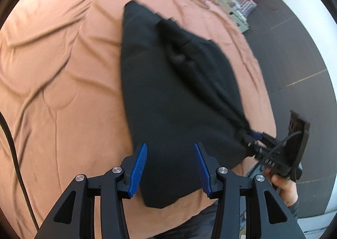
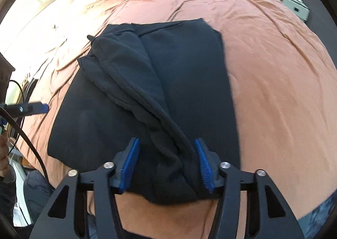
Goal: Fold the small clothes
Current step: 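Grasp the folded shirt edge with the right tool and press it flat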
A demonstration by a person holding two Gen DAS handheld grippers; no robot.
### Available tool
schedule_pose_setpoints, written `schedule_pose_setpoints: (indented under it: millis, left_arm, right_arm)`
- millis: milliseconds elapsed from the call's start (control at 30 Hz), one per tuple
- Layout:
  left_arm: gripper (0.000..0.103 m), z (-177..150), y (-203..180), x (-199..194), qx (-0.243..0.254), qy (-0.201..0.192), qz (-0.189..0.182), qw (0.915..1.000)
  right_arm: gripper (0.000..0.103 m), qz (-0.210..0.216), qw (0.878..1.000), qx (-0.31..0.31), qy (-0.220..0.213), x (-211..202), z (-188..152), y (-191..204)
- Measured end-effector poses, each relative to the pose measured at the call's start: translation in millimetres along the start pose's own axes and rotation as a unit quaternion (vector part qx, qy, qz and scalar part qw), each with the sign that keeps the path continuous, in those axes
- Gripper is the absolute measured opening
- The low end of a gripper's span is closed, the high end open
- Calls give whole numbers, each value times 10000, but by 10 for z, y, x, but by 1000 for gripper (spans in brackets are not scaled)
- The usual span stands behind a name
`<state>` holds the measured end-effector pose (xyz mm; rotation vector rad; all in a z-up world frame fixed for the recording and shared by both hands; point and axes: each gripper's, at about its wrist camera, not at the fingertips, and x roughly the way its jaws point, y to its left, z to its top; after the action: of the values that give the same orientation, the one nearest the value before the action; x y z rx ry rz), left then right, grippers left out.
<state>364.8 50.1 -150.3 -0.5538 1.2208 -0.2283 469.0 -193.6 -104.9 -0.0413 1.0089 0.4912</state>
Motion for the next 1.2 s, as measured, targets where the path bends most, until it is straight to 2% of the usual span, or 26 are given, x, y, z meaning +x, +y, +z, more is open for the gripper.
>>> schedule_pose_setpoints:
  millis: [67, 167, 400, 567, 667, 733, 833, 900, 967, 1200]
  left_arm:
    - [47, -31, 70, 76, -93, 79, 28, 9999]
    - [47, -57, 85, 186, -98, 202, 113, 9997]
    - [47, -17, -55, 266, 35, 211, 130, 9997]
    - [47, 12, -150, 385, 186, 252, 197, 9993]
    - [47, 44, -213, 502, 362, 268, 396, 9982]
    - [47, 76, -194, 553, 410, 281, 489, 9976]
    - [47, 145, -167, 545, 372, 266, 502, 9977]
    - [47, 167, -140, 497, 345, 232, 514, 9978]
    - [47, 219, -85, 453, 249, 192, 461, 9984]
    - [48, 357, 125, 409, 13, 145, 336, 9993]
  right_arm:
    - [24, 74, 10000, -28, 20, 107, 51, 7]
    - [9, 189, 9998, 51, -70, 146, 117, -69]
    - [6, 312, 9982, 174, -473, -144, 130, -256]
    - [6, 364, 9969, 448, -537, -194, 16, -469]
    - [6, 468, 9953, 681, -498, -144, -94, -592]
    - [7, 484, 9957, 742, -266, -23, -166, -621]
    - [20, 287, 9973, 668, -61, 39, -189, -573]
    - [34, 5, 9990, 439, -36, -21, -142, -474]
    - [59, -80, 9996, 238, -105, -84, -81, -372]
    - [60, -271, 9991, -324, -95, -25, 156, -44]
